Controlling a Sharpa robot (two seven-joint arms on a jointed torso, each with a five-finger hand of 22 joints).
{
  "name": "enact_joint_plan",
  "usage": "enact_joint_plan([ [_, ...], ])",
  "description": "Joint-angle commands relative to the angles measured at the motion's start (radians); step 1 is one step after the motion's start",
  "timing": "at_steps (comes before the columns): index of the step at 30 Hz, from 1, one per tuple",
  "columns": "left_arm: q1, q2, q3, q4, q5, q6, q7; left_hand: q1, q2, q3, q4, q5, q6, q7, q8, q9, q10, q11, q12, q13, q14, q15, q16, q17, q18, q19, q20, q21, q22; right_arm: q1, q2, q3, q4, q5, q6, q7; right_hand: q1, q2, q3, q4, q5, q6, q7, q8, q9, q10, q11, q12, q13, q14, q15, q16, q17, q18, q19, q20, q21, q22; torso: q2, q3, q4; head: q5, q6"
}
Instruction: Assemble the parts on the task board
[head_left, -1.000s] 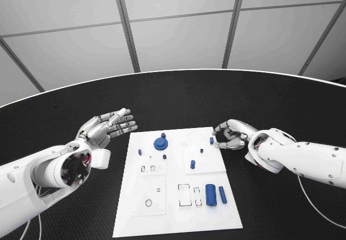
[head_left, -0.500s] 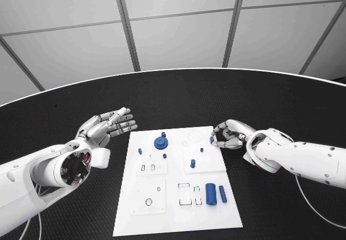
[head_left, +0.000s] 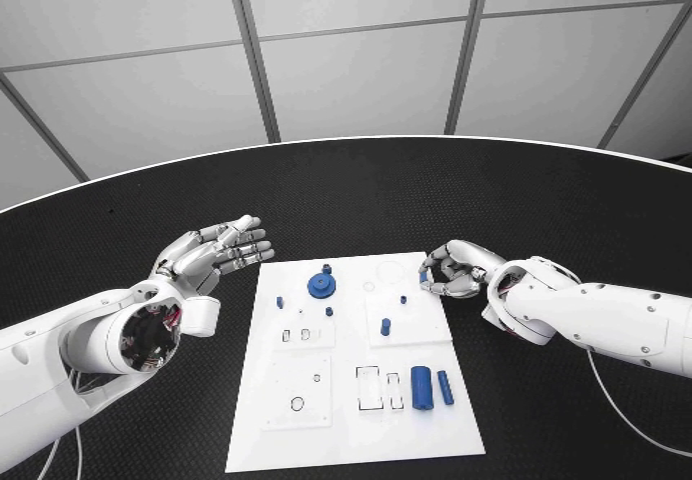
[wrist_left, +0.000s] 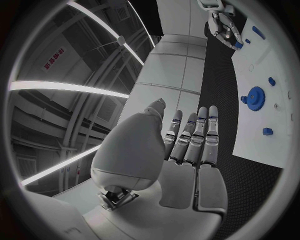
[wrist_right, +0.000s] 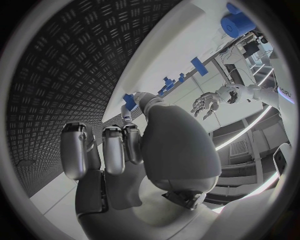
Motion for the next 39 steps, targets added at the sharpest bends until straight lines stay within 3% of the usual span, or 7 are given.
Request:
enact_joint_plan([
  [1,0.0,0.0,0.0,0.0,0.0,0.0,-0.001,0.006,-0.002,0.005,-0.002,0.0,0.008,0.079,0.003,0.001,0.008,0.0,0.004,0.001,-0.002,-0.002,-0.006,0.001,0.0,0.002,-0.001,-0.001,-0.002,0.0,0.001,0.0,0.0,0.0,0.001,-0.002,-0.002,0.01,0.006,0.0,-0.002,0.009,0.001,0.004,0.001,0.026,-0.004,0.003,0.174,0.103,0.0,0.006,0.258,-0.005,0.064,0.001,0.005,0.178,0.0,0.0009,-0.001,0.002,0.0],
  [9,0.0,-0.001,0.0,0.002,-0.012,0.003,-0.005,0.005,-0.003,0.006,-0.001,0.0,0.003,0.079,0.001,0.0,0.007,0.0,0.003,0.001,-0.002,-0.001,-0.007,0.001,0.0,0.002,-0.001,-0.001,-0.002,0.0,0.002,0.0,-0.001,0.0,-0.001,-0.007,0.004,0.013,0.014,-0.005,-0.004,0.018,-0.001,0.008,0.003,0.028,-0.006,0.005,0.176,0.104,-0.002,0.007,0.259,-0.005,0.064,0.0,0.007,0.179,-0.001,0.0002,-0.0004,0.002,-0.001],
  [15,0.0,-0.002,0.0,0.002,-0.015,0.003,-0.006,0.005,-0.003,0.006,-0.001,0.0,0.003,0.079,0.001,0.0,0.007,0.0,0.003,0.001,-0.002,-0.001,-0.007,0.001,0.0,0.002,-0.001,-0.001,-0.002,0.0,0.003,0.0,0.0,0.0,-0.015,-0.002,0.015,0.032,0.037,-0.019,-0.009,0.069,-0.017,0.041,0.019,0.035,-0.018,0.012,0.183,0.105,-0.012,0.009,0.263,-0.007,0.067,-0.008,0.013,0.186,0.0,0.0001,-0.0012,0.002,-0.001],
  [18,0.0,-0.002,0.0,0.002,-0.015,0.004,-0.006,0.005,-0.003,0.006,-0.001,0.0,0.003,0.079,0.001,0.0,0.007,0.0,0.003,0.001,-0.002,-0.001,-0.007,0.001,0.0,0.002,-0.001,-0.001,-0.002,0.0,0.003,0.0,0.003,0.0,-0.031,0.001,0.02,0.049,0.06,-0.029,-0.063,0.088,-0.032,0.064,0.031,0.04,-0.032,0.017,0.188,0.105,-0.026,0.009,0.263,-0.007,0.068,-0.02,0.015,0.188,-0.001,0.0002,-0.001,0.002,-0.001],
  [26,0.0,-0.002,0.0,0.002,-0.016,0.004,-0.006,0.005,-0.003,0.006,-0.001,0.0,0.003,0.079,0.001,0.0,0.007,0.0,0.003,0.001,-0.002,-0.001,-0.007,0.001,0.0,0.002,-0.001,-0.001,-0.002,0.0,-0.002,0.0,0.022,0.0,-0.038,-0.006,0.022,0.063,0.083,-0.041,-0.058,0.096,-0.041,0.085,0.044,0.05,-0.039,0.027,0.197,0.105,-0.035,0.009,0.263,-0.008,0.069,-0.029,0.019,0.192,-0.002,-0.0001,0.0003,0.001,0.0],
  [34,0.0,0.005,0.0,-0.013,-0.016,0.006,-0.007,0.003,-0.003,0.007,0.001,0.0,0.005,0.079,0.001,0.0,0.005,0.001,0.002,0.0,-0.004,-0.001,-0.009,0.001,0.0,0.001,-0.001,-0.002,-0.003,0.01,-0.015,0.003,0.097,0.0,-0.032,-0.035,0.017,0.065,0.095,-0.048,-0.042,0.093,-0.043,0.096,0.052,0.051,-0.043,0.027,0.198,0.105,-0.037,0.009,0.263,-0.009,0.07,-0.033,0.02,0.193,-0.009,-0.0055,-0.008,0.011,0.003],
  [39,0.0,0.018,0.0,-0.029,-0.015,0.011,-0.01,0.002,-0.003,0.007,0.001,0.0,0.008,0.079,0.002,0.001,0.006,0.001,0.002,0.0,-0.003,-0.001,-0.008,0.001,0.0,0.001,-0.001,-0.002,-0.003,0.046,0.003,0.005,0.166,-0.01,-0.007,-0.062,0.021,0.065,0.109,-0.066,-0.033,0.084,-0.041,0.103,0.059,0.05,-0.042,0.025,0.196,0.105,-0.035,0.009,0.263,-0.01,0.071,-0.033,0.022,0.196,-0.019,-0.0162,-0.0125,0.022,-0.005],
])
